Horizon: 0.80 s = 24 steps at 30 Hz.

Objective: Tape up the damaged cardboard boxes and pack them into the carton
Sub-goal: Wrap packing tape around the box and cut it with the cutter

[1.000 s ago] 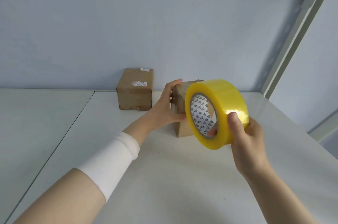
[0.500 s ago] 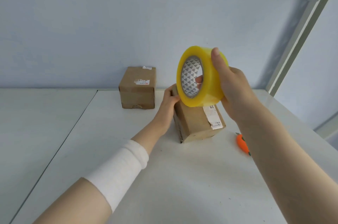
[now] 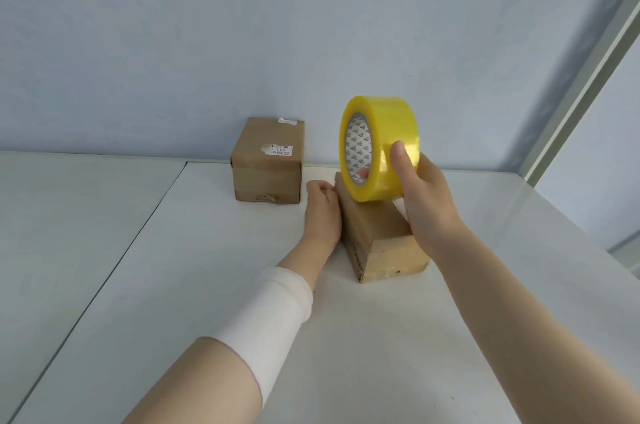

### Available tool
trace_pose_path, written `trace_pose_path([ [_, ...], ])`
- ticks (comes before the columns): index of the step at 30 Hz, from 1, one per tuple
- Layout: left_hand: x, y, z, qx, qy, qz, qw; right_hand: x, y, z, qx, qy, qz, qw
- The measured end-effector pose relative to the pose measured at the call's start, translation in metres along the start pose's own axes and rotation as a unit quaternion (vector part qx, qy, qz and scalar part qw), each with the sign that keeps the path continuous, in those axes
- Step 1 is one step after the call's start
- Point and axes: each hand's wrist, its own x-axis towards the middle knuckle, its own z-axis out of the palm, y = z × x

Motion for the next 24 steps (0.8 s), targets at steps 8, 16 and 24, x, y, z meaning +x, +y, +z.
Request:
trace_pose_path([
  [8, -0.013, 0.025, 0.015, -0.128, -0.037, -0.001, 0.991, -0.009, 0.007, -0.012, 0.024, 0.029, -0.052, 0.998],
  [16, -0.024, 0.031, 0.019, -0.134, -0.035, 0.001, 0.990, -0.008, 0.011, -0.012, 0.024, 0.031, -0.068, 0.997],
  [24, -0.020, 0.032, 0.019, -0.123, -0.040, 0.002, 0.992, -0.019, 0.013, -0.010, 0.024, 0.160, -0.109, 0.981],
])
